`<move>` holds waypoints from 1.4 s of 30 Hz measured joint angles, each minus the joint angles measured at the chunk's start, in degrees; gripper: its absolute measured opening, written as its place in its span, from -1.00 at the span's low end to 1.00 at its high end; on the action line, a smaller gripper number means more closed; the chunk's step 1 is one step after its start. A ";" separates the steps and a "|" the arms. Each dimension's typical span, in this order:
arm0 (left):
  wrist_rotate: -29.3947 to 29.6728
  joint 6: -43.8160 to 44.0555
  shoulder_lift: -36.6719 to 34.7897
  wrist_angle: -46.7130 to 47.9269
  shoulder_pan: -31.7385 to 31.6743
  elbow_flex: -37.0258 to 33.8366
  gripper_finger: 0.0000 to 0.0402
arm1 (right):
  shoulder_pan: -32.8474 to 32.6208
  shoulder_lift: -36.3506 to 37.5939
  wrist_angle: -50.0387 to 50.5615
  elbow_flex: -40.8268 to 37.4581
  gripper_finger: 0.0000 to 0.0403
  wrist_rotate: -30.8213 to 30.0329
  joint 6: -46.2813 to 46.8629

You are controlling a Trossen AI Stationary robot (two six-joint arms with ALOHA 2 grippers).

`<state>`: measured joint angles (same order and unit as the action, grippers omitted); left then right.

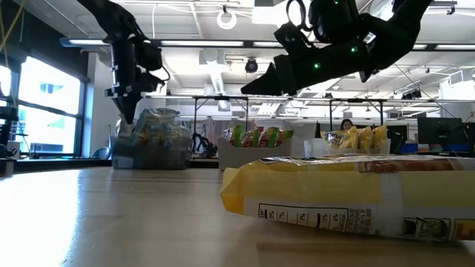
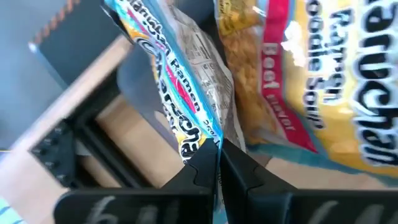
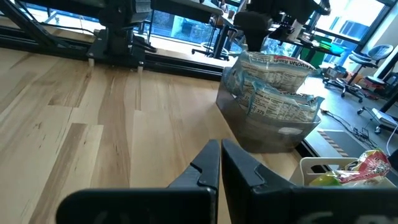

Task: Sort Maruchan noodles
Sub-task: Adjust the blue noodle pack in the bin

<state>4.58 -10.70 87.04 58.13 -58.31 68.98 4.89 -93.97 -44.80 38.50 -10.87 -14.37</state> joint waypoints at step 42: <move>0.89 4.63 -2.61 -5.04 3.00 -2.77 -1.00 | 0.00 -0.02 0.26 0.00 -1.00 0.37 -0.05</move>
<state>5.48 -6.07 84.43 53.09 -55.30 66.21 4.89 -94.00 -44.54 38.50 -10.50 -14.41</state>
